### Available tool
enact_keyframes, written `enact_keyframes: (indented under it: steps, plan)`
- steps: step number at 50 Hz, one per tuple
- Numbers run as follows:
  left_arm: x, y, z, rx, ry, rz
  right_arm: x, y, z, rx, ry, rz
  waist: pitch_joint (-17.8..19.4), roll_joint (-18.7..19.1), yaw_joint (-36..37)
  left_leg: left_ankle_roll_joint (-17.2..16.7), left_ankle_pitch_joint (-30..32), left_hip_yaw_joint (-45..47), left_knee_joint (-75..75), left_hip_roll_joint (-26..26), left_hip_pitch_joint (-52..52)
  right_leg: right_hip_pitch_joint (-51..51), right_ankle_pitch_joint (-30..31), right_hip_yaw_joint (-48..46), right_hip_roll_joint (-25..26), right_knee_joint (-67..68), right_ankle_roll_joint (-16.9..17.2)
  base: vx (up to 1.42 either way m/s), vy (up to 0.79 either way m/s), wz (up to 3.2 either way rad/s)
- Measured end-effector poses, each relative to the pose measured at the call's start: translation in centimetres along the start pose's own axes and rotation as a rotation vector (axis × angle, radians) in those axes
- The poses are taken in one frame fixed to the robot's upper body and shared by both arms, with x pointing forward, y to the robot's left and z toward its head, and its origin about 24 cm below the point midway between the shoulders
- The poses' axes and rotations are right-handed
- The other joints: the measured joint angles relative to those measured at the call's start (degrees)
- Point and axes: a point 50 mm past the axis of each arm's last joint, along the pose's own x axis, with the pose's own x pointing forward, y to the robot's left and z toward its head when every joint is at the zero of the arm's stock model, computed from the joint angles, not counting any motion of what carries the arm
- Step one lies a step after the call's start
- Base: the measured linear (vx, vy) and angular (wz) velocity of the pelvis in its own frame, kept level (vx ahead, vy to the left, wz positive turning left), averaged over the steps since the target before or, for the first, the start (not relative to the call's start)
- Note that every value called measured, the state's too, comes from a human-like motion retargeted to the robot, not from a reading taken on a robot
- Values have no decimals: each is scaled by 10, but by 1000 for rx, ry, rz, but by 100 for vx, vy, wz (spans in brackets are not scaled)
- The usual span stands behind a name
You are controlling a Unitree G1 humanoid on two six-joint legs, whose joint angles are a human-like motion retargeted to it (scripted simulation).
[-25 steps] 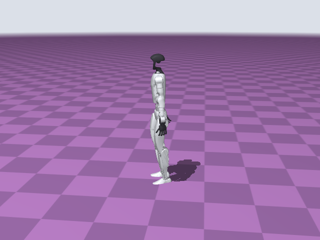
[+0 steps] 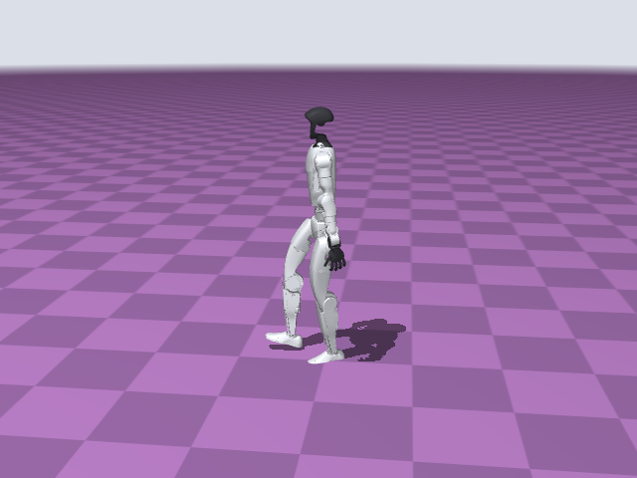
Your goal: In place motions
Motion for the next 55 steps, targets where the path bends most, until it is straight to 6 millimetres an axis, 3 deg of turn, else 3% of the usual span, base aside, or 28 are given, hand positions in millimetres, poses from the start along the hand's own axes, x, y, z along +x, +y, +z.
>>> enact_keyframes:
  steps: [4, 10, 15, 19, 23, 28, 32, 35, 38, 40, 42, 43, 47, 50, 55]
  plan:
    - [-1, -5, 24, 35, -52, -12, -1, 4, -19, 62, 65, 21, 32, 7, -31, 9, 1, -14, 1, -2, 17, -123, -4, -14, -18, -73, -7, -7, 6, 36]
    - [-7, -15, 69, 138, -170, -14, -1, 18, -45, 152, 144, 56, 82, 51, -83, 13, 11, -60, 20, 30, 16, -300, 12, 4, -58, -108, -37, -8, 10, 61]
    - [-11, -24, 91, 205, -254, -12, -2, 27, -58, 143, 194, 91, 99, 77, -103, 20, 8, -75, 53, 49, 5, -361, 27, 53, -70, -121, -47, 2, 4, 25]
    - [-11, -25, 92, 214, -259, -13, -1, 28, -52, 94, 188, 100, 94, 73, -103, 19, 4, -68, 56, 49, 6, -327, 34, 57, -64, -124, -39, 3, -3, -9]
    - [-7, -21, 77, 183, -222, -14, 1, 25, -38, 47, 140, 97, 67, 47, -82, 17, 4, -42, 38, 28, 11, -248, 36, 46, -55, -108, -15, 7, -8, -45]
    - [-1, -19, 42, 111, -120, -35, 1, 14, -22, 6, 94, 66, 27, 23, -40, 9, -4, 3, 18, 11, 11, -108, 55, 20, -38, -25, 21, 7, -4, -73]
    - [3, -21, 10, 63, -27, -53, -1, 0, -9, -8, 53, 25, -1, 34, -13, -2, -9, 29, 15, 28, -8, 8, 90, 46, 2, 55, 50, 3, 4, -75]
    - [4, -22, -13, 44, 33, -58, -1, -2, -3, -2, 17, -2, -22, 39, -3, -8, -3, 41, -1, 32, -15, 117, 127, 64, 38, 36, 66, 1, 5, -47]
    - [4, -18, -22, 32, 61, -61, -2, -9, 4, 29, -19, -15, -38, 16, 15, -8, -9, 64, 3, 6, -27, 201, 9, -20, 33, -64, 4, 1, 6, -49]
    - [4, -16, -26, 25, 70, -61, -2, -8, 4, 53, -25, -7, -44, -16, 33, -6, -7, 85, -8, -26, -17, 216, 42, 3, 27, -146, -3, -2, 8, -71]
    - [3, -19, -13, 19, 51, -65, -3, -11, 10, 75, -42, 5, -35, -32, 75, -7, -2, 119, -16, -31, -14, 225, 56, 33, 16, -173, 25, -27, 9, -93]
    - [3, -23, -4, 15, 33, -68, -4, -14, 14, 85, -51, 5, -27, -33, 77, -8, 2, 114, -17, -31, -18, 225, 63, 1, 9, -178, 31, -29, 8, -28]
    - [4, -32, 13, -11, -52, -90, -5, -20, 14, 38, -40, -10, -17, -28, 69, -12, 11, 115, -29, -27, -13, 213, 67, 29, 21, -174, 17, -7, 8, 11]
    - [3, -36, 32, 28, -94, -110, -6, -24, 14, 5, -18, -37, -3, -16, 33, -12, 18, 90, -29, -22, -13, 224, 67, -4, 26, -177, 14, -9, 4, 67]
    - [-1, -35, 58, 152, -158, -73, -3, -8, -2, 70, 27, 11, -9, -17, 40, -15, 20, 82, -27, -24, -12, 229, 66, -8, 27, -179, 8, 5, 3, 16]
